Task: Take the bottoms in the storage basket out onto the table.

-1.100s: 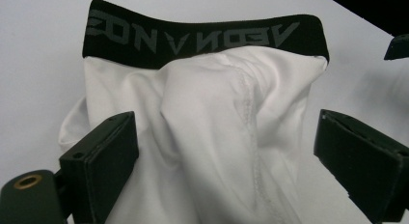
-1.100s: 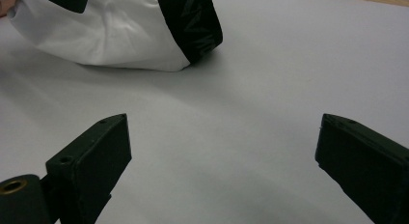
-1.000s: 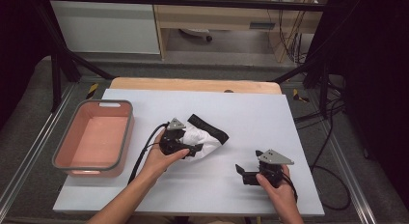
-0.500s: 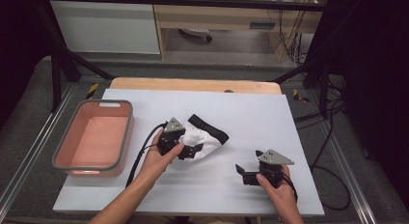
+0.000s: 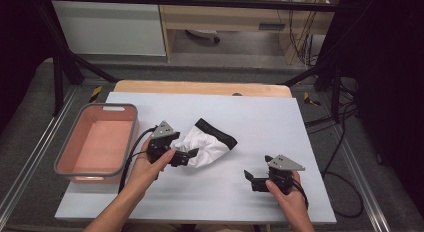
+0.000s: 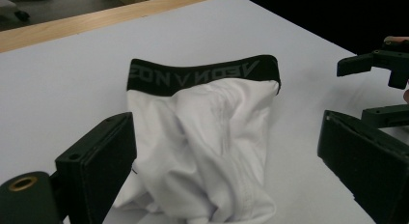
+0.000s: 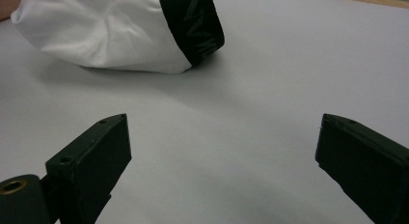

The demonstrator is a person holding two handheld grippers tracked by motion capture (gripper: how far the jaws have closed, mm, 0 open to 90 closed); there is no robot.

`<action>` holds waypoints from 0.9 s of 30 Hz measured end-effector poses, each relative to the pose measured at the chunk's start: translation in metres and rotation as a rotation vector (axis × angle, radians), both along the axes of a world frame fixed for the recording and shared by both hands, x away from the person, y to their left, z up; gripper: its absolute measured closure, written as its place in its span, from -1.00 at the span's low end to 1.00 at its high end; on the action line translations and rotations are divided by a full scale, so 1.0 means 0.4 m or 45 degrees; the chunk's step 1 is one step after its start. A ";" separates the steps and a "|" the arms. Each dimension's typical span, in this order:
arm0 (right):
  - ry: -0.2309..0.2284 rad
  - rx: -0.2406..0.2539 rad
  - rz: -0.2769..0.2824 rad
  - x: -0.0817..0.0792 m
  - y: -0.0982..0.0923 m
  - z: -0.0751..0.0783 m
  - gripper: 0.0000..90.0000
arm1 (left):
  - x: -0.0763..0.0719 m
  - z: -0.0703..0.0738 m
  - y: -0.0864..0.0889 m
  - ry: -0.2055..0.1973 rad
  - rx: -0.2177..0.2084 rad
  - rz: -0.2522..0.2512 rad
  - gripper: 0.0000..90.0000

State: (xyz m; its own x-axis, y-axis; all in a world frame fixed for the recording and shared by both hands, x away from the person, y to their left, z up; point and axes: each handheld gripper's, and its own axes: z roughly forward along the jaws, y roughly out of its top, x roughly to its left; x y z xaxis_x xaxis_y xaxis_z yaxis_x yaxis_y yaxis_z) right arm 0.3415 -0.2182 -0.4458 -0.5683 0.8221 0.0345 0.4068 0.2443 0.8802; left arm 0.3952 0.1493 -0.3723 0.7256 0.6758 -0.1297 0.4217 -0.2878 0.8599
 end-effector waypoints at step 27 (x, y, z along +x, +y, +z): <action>-0.003 -0.003 -0.005 0.000 -0.002 0.000 -0.88 | -0.114 0.037 0.223 -0.094 0.063 0.196 -0.86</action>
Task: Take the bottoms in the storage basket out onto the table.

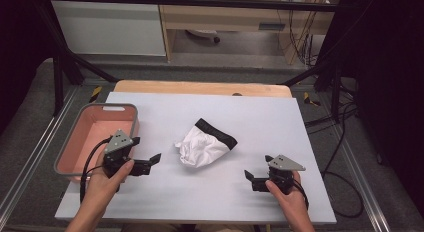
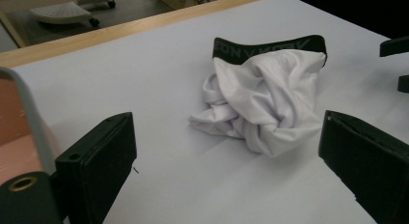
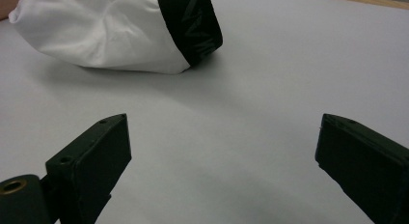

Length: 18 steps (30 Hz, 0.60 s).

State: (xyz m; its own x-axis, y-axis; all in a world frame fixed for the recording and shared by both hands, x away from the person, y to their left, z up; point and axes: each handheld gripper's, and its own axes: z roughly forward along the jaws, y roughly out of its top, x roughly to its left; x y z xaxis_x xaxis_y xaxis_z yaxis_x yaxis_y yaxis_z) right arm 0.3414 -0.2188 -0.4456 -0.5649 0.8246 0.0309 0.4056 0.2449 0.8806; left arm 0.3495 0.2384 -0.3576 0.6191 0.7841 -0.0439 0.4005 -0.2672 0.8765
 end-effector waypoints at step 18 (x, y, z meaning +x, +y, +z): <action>-0.003 -0.008 0.004 0.000 0.003 -0.001 -0.88 | -0.023 -0.012 0.077 -0.005 -0.042 0.038 -0.87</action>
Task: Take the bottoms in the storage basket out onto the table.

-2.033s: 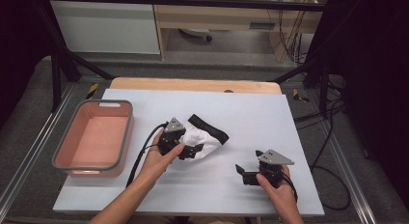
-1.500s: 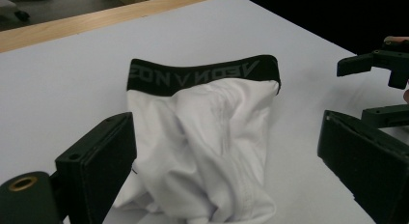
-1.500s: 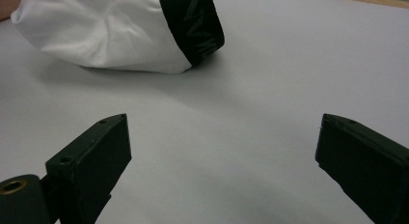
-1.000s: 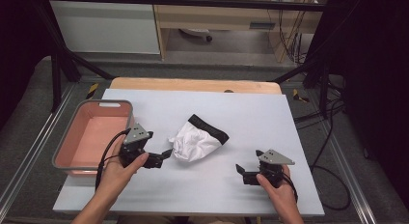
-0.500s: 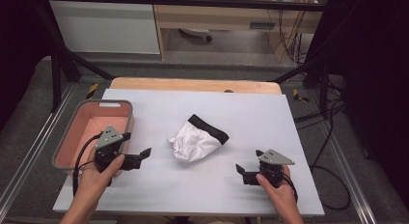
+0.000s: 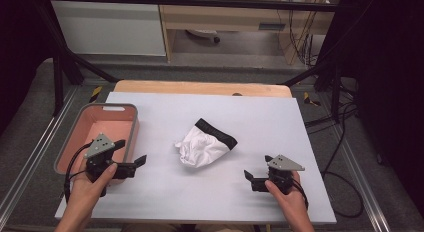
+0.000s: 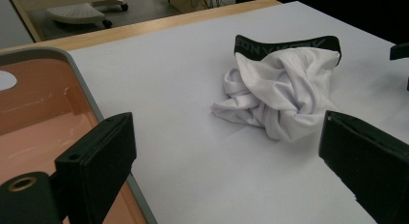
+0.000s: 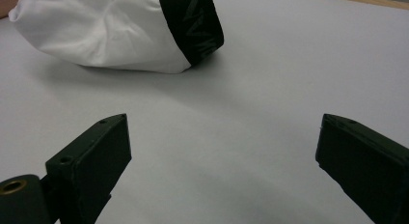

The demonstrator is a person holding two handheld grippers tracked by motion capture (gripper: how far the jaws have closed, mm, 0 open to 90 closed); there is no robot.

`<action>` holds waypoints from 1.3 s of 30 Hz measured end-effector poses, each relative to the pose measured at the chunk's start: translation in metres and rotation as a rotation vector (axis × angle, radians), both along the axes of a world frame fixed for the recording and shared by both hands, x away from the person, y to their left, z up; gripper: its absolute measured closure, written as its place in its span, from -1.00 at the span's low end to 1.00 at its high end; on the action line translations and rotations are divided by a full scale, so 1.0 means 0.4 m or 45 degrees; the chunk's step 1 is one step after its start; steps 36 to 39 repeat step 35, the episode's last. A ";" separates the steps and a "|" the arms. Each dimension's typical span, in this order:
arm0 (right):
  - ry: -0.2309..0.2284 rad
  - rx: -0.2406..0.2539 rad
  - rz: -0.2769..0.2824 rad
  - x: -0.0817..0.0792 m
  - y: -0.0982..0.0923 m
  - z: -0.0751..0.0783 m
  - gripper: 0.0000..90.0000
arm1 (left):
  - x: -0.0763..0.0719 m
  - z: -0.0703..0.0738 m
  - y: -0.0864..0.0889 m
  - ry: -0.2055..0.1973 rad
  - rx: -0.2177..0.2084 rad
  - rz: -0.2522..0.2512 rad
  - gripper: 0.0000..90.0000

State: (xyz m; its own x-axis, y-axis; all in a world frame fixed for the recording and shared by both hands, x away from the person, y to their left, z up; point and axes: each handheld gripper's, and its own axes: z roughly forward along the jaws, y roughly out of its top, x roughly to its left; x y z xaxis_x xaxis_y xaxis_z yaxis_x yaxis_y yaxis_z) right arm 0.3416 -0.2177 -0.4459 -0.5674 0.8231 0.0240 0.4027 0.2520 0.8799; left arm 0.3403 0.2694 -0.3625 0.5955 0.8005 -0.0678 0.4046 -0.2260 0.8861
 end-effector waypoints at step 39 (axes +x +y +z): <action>0.000 0.000 0.004 -0.001 0.000 0.002 -0.88 | -0.006 -0.048 0.047 0.025 0.025 0.040 -0.86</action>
